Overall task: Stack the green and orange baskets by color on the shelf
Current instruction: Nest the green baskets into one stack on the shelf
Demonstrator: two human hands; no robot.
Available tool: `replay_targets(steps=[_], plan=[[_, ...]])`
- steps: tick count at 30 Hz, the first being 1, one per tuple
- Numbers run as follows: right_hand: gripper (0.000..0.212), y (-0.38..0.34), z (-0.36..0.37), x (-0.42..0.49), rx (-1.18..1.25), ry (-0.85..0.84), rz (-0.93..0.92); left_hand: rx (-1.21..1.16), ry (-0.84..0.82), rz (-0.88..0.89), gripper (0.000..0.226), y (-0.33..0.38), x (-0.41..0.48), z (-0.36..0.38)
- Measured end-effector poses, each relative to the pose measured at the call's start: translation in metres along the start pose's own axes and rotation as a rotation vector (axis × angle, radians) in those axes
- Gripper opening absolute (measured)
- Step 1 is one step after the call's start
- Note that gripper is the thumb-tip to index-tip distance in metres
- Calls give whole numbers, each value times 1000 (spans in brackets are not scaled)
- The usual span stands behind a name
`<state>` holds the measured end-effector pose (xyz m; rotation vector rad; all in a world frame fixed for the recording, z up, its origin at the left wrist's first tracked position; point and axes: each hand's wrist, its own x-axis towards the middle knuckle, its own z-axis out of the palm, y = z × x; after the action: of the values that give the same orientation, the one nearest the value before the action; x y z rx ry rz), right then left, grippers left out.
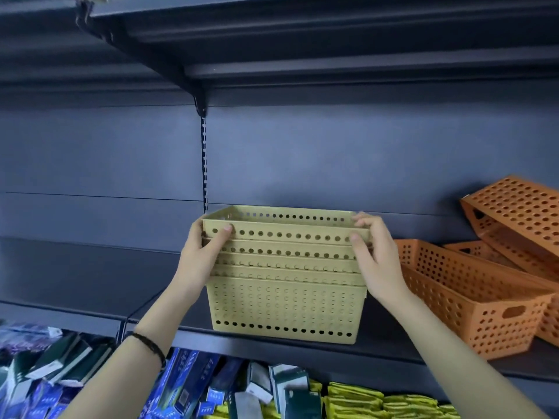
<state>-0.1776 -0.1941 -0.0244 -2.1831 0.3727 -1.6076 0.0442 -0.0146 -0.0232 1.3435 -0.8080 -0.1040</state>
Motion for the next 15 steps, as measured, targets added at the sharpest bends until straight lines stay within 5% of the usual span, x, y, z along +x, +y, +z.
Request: replay_targets(steps=[5, 8, 11, 15], plan=[[42, 1, -2, -14, 66, 35, 35, -4, -42, 53, 78, -10, -3, -1], [80, 2, 5, -30, 287, 23, 234, 5, -72, 29, 92, -21, -7, -6], [85, 5, 16, -49, 468, -13, 434, 20, -135, -59, 83, -33, -17, -10], [76, 3, 28, -51, 476, -53, 479, 32, -115, -76, 61, -46, -22, -20]])
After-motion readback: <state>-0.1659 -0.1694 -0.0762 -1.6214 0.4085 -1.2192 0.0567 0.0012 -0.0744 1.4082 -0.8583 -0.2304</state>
